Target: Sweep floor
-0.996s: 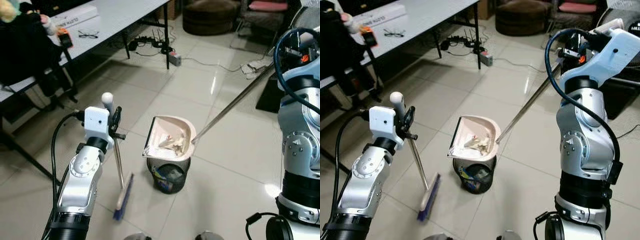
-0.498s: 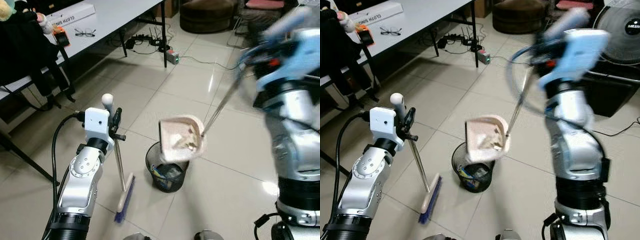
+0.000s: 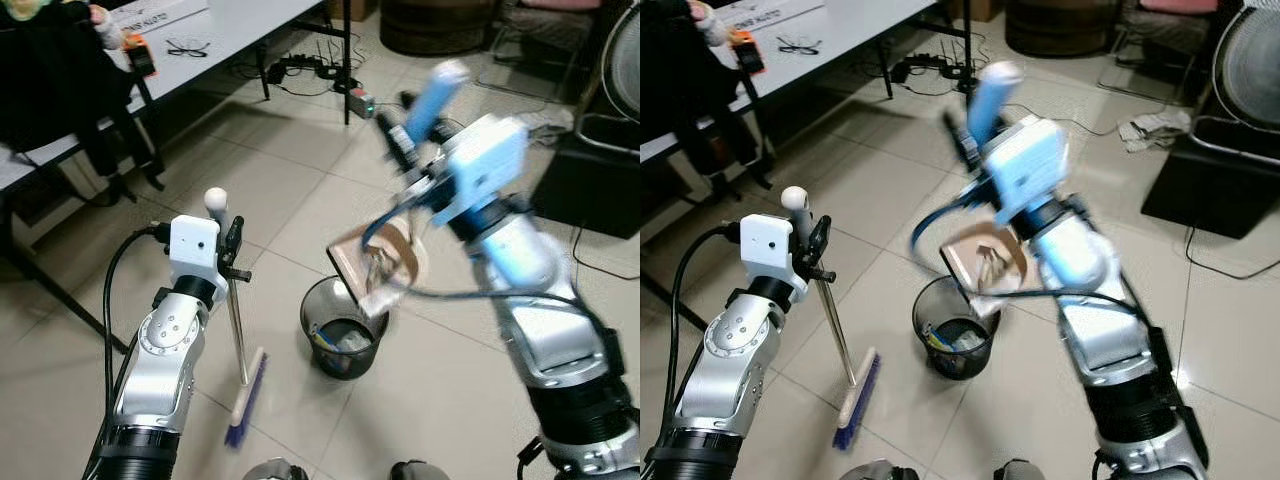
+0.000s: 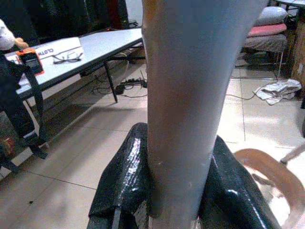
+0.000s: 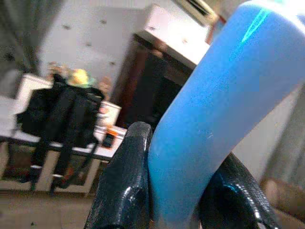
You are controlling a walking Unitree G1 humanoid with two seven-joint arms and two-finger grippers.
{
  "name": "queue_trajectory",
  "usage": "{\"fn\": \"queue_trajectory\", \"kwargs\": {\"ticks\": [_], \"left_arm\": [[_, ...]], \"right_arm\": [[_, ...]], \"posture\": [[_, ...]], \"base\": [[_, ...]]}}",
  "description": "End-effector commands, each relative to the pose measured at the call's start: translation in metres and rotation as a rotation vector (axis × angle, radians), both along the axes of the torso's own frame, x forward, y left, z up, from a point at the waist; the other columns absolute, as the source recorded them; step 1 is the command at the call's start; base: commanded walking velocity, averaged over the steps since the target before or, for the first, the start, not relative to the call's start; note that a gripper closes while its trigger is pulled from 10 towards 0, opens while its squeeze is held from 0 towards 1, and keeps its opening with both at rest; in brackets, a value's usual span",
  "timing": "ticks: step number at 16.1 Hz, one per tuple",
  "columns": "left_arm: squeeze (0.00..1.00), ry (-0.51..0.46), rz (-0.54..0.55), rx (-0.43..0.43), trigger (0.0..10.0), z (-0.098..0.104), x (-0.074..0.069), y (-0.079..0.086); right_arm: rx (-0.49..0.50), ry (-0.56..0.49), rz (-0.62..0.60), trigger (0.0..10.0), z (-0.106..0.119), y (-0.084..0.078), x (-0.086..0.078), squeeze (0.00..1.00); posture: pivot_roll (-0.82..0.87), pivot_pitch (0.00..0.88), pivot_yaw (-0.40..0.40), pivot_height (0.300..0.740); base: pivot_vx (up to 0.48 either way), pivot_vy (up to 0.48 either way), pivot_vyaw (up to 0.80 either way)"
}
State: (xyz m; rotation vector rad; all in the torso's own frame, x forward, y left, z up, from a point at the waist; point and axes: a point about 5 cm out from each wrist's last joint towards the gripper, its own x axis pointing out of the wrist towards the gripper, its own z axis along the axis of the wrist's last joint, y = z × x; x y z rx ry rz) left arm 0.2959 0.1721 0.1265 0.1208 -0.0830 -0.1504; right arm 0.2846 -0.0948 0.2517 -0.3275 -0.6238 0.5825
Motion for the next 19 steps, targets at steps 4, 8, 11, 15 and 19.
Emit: {"fn": "queue_trajectory", "kwargs": {"ticks": [4, 8, 11, 15, 19], "left_arm": [[0.00, -0.031, -0.010, 0.024, 10.0, 0.008, 0.001, 0.000], [0.00, -0.031, -0.012, 0.022, 10.0, 0.008, 0.002, 0.000], [0.00, -0.030, -0.016, 0.021, 10.0, 0.008, 0.002, 0.000], [0.00, -0.021, -0.016, 0.013, 10.0, 0.007, 0.001, 0.000], [0.00, 0.015, -0.015, -0.010, 10.0, 0.001, -0.001, 0.004]], "right_arm": [[-0.089, -0.080, 0.159, 10.0, -0.003, 0.027, -0.017, 0.00], [-0.209, -0.094, 0.162, 10.0, -0.012, 0.030, -0.017, 0.00], [-0.268, -0.136, 0.078, 10.0, -0.010, 0.019, -0.011, 0.00], [0.087, -0.311, -0.284, 10.0, 0.042, -0.034, -0.002, 0.00], [0.276, -0.134, -0.674, 10.0, 0.027, -0.102, 0.012, 0.00]], "posture": [[-0.11, 0.071, 0.090, 0.740], [-0.11, 0.068, 0.088, 0.740], [-0.11, 0.069, 0.090, 0.740], [-0.11, 0.070, 0.094, 0.740], [-0.12, 0.066, 0.093, 0.740]], "base": [[0.000, 0.000, 0.00], [0.000, 0.000, 0.00], [0.000, 0.000, 0.00], [0.000, 0.000, 0.00], [0.000, 0.000, 0.00]]}}
